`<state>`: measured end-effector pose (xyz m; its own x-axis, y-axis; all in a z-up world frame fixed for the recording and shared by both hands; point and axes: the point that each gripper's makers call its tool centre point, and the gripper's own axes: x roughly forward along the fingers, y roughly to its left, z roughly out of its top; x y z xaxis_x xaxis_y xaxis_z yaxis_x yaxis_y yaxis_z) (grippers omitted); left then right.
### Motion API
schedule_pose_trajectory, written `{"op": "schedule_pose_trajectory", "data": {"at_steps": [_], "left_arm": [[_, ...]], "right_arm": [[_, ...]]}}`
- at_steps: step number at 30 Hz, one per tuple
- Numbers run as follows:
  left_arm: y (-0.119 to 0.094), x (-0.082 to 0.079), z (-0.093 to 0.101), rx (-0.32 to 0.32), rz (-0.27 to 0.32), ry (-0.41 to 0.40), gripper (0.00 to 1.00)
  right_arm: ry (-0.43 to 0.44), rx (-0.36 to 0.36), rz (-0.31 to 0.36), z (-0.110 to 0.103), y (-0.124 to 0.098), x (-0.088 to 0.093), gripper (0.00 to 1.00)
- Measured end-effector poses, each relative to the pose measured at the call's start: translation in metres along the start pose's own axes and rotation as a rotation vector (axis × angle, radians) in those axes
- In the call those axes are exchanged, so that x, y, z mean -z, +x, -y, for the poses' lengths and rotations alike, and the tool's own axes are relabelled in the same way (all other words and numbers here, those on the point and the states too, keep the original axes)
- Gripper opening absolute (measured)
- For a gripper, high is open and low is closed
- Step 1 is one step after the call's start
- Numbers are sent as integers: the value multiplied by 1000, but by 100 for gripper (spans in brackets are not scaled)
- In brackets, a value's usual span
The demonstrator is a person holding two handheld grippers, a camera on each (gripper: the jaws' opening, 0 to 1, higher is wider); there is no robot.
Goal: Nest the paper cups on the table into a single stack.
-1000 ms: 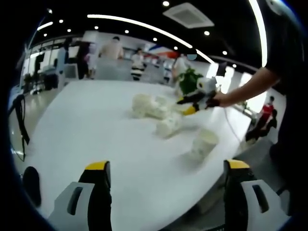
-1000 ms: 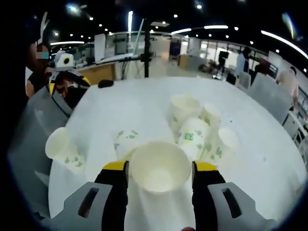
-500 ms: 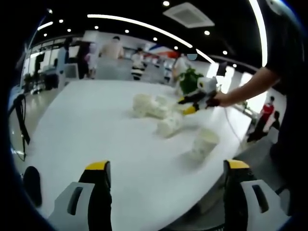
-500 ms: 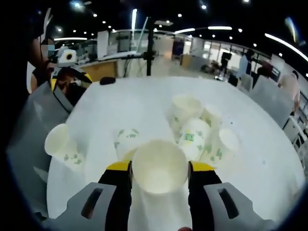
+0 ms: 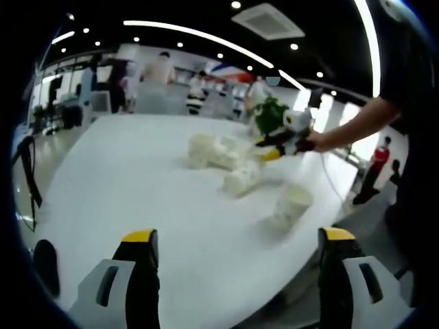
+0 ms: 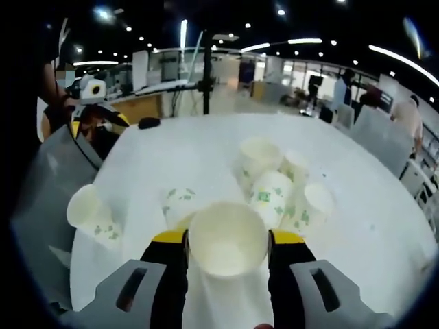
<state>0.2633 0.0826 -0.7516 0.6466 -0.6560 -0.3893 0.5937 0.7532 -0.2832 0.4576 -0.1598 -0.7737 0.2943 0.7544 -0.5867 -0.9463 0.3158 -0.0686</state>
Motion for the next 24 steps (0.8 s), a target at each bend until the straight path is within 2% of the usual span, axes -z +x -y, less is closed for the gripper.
{"op": "schedule_pose_trajectory", "data": {"at_steps": [16,24], "left_arm": [[2,-4,4,14,9,18,95],[2,-6,6,23,13,31,95]], "right_arm": [[-8,26,18,-1,-16,-9,43],[-24,34,45,-7,-26,-28,42]]}}
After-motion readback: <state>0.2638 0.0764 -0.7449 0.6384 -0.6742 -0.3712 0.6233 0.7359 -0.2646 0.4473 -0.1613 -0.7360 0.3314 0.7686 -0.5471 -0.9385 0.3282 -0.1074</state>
